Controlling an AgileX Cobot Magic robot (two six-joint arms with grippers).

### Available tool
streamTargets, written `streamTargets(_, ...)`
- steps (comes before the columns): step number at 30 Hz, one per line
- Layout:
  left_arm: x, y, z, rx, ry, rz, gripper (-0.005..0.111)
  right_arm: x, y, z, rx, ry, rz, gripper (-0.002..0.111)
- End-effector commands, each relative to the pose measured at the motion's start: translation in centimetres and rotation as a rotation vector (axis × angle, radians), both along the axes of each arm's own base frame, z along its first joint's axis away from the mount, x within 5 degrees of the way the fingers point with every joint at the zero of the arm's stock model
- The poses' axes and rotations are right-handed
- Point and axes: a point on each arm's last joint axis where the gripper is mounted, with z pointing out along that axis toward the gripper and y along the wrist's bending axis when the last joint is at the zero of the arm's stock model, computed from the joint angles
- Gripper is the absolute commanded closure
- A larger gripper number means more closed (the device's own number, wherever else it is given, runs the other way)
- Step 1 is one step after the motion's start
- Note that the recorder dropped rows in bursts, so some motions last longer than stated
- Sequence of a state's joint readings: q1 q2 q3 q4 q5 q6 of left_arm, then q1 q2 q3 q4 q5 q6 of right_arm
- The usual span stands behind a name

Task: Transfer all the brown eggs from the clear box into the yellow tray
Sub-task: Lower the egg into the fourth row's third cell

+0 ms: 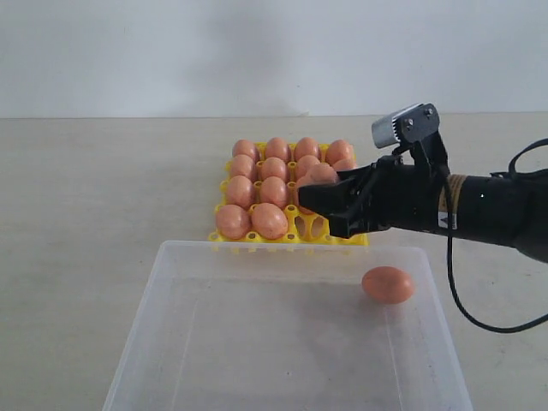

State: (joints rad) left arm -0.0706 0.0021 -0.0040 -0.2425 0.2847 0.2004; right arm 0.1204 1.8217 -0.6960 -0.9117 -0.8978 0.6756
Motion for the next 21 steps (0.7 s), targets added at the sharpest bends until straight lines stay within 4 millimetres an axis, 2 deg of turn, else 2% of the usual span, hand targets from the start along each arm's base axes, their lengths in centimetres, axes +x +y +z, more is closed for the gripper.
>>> streamTargets(1, 0.0, 0.0, -0.1, 0.002, 0.002, -0.009, 0.103, 1.4, -0.2, -0.1, -0.027, 0.085, -0.020, 0.108)
streamTargets(7, 0.0, 0.0, -0.1, 0.002, 0.002, -0.009, 0.103, 2.4, 1.0, 0.8, -0.011, 0.120, 0.161, 0.108)
streamTargets(21, 0.0, 0.0, -0.1, 0.002, 0.002, -0.009, 0.103, 3.0, 0.2, -0.1, -0.172, 0.090, 0.101, 0.108)
